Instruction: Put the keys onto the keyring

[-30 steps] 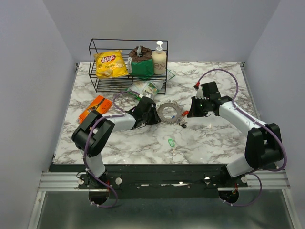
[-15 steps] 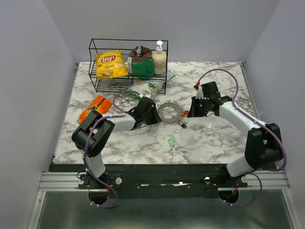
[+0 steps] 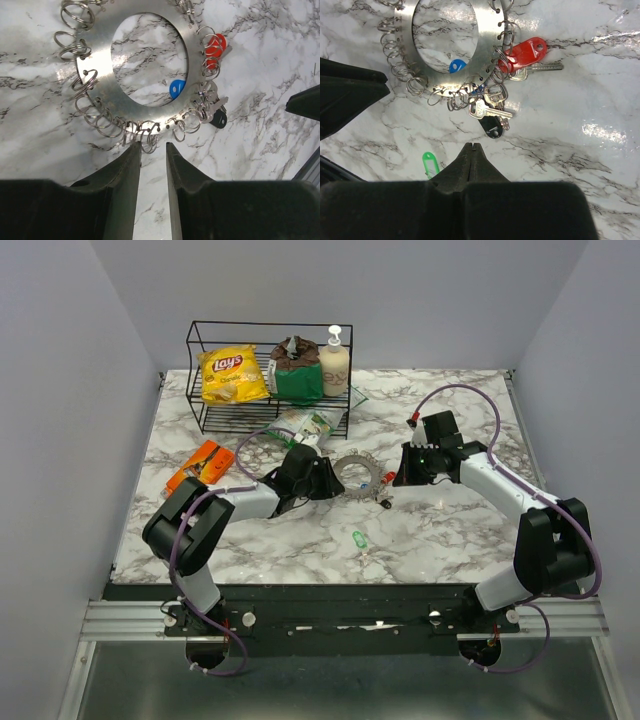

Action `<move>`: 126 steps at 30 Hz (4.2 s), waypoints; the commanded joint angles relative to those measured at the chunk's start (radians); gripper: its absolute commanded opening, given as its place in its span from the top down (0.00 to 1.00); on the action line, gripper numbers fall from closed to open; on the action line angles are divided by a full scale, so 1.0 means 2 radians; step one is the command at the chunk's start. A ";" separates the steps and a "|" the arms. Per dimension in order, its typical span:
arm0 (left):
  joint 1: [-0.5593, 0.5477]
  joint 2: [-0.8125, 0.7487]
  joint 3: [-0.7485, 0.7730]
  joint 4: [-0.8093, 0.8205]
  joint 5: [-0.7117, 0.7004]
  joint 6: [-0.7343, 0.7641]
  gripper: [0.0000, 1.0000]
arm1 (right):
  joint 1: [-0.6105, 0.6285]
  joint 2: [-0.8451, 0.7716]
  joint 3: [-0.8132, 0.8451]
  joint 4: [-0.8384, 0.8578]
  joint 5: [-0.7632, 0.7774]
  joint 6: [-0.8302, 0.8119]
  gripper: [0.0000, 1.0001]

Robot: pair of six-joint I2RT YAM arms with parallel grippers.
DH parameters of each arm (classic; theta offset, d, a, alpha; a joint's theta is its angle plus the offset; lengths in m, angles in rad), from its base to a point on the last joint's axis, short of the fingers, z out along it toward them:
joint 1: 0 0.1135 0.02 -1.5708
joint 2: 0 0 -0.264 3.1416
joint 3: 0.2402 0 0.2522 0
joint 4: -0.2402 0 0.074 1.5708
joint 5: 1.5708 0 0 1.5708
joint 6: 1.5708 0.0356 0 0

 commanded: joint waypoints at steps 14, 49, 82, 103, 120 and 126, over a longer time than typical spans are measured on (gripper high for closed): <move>-0.005 0.018 0.002 0.019 0.020 0.021 0.62 | 0.003 0.004 -0.007 0.004 -0.001 -0.006 0.98; -0.007 0.034 -0.007 0.019 -0.017 0.049 0.65 | 0.003 0.004 -0.005 0.004 -0.008 -0.005 0.98; -0.009 0.009 -0.017 0.041 -0.018 0.073 1.00 | 0.003 -0.016 -0.009 0.000 -0.006 -0.007 0.98; -0.009 -0.167 0.059 -0.195 0.047 0.256 1.00 | 0.003 -0.147 -0.009 0.060 -0.147 -0.033 0.34; -0.009 -0.256 0.172 -0.334 0.076 0.330 1.00 | 0.013 -0.214 0.014 0.166 -0.298 -0.037 0.18; -0.009 -0.256 0.198 -0.353 0.163 0.340 1.00 | 0.023 -0.219 0.037 0.198 -0.338 -0.018 0.20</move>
